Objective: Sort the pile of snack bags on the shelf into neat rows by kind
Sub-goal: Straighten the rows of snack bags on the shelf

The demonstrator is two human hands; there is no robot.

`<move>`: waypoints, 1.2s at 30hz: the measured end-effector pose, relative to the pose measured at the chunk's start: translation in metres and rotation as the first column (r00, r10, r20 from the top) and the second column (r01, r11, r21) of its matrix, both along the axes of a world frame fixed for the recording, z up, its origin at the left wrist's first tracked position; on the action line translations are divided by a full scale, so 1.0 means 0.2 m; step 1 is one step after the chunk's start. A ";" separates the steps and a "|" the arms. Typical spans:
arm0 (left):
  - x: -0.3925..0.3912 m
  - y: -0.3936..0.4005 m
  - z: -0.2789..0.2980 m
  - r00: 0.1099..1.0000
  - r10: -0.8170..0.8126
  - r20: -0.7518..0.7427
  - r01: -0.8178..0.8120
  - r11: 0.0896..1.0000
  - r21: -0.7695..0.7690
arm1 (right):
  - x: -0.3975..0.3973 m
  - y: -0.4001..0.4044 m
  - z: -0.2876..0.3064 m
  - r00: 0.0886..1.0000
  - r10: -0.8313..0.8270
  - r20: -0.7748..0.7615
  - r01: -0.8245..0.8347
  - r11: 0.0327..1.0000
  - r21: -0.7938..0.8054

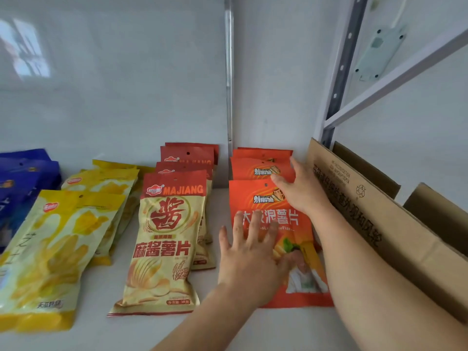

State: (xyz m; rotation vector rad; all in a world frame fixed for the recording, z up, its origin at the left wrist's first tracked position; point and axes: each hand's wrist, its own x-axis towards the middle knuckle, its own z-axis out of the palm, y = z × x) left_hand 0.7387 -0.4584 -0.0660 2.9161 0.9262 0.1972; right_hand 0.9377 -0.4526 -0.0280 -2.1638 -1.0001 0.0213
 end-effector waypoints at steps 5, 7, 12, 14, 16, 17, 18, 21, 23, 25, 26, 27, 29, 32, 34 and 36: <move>0.02 0.04 0.00 0.999 -0.017 -0.029 0.018 1.000 0.009 | 0.07 0.12 0.04 0.991 0.102 0.085 -0.089 0.986 -0.144; 0.04 0.06 0.00 0.999 -0.023 -0.031 0.024 0.999 0.021 | 0.09 0.15 0.04 0.989 0.112 0.100 -0.097 0.984 -0.146; 0.07 0.11 -0.01 0.999 -0.030 -0.034 0.030 0.999 -0.020 | 0.14 0.19 0.01 0.989 0.112 0.092 -0.097 0.983 -0.159; 0.07 0.11 -0.03 0.999 -0.031 -0.028 0.029 0.999 -0.042 | 0.15 0.21 -0.03 0.991 0.114 0.064 -0.103 0.981 -0.164; 0.07 0.12 -0.04 0.999 -0.030 -0.022 0.029 0.998 -0.058 | 0.17 0.22 -0.06 0.993 0.114 0.037 -0.106 0.978 -0.180; 0.07 0.12 -0.04 0.999 -0.030 -0.022 0.029 0.997 -0.069 | 0.17 0.23 -0.07 0.993 0.111 0.026 -0.104 0.976 -0.191; 0.08 0.12 -0.04 0.999 -0.031 -0.022 0.029 0.997 -0.078 | 0.18 0.24 -0.08 0.994 0.109 0.016 -0.103 0.974 -0.202; 0.08 0.12 -0.06 0.999 -0.030 -0.011 0.029 0.997 -0.067 | 0.19 0.25 -0.09 0.994 0.108 -0.015 -0.108 0.967 -0.229; 0.09 0.13 -0.06 1.000 -0.025 -0.001 0.025 0.998 -0.060 | 0.18 0.26 -0.10 0.994 0.106 -0.031 -0.110 0.967 -0.231; 0.09 0.13 -0.07 1.000 -0.019 0.004 0.020 0.998 -0.066 | 0.18 0.26 -0.10 0.993 0.105 -0.045 -0.113 0.964 -0.239; 0.09 0.13 -0.07 1.000 -0.017 0.008 0.017 0.998 -0.068 | 0.17 0.25 -0.10 0.994 0.104 -0.045 -0.112 0.962 -0.248; 0.09 0.12 -0.07 1.000 -0.015 0.015 0.016 0.997 -0.070 | 0.16 0.25 -0.09 0.994 0.100 -0.035 -0.105 0.962 -0.253; 0.09 0.12 -0.06 0.999 -0.015 0.032 0.017 0.997 -0.070 | 0.14 0.22 -0.07 0.997 0.075 0.016 -0.069 0.970 -0.234; 0.08 0.12 -0.05 0.999 -0.013 0.049 0.015 0.999 -0.051 | 0.11 0.16 -0.04 0.996 0.025 0.085 -0.012 0.989 -0.150; 0.08 0.12 -0.04 0.998 -0.007 0.060 0.010 0.998 -0.056 | 0.08 0.11 -0.02 0.998 -0.013 0.054 0.017 0.997 -0.074; 0.09 0.12 -0.04 0.995 0.005 0.097 0.003 0.996 -0.085 | 0.04 0.03 0.00 0.998 -0.038 -0.047 0.039 0.999 0.028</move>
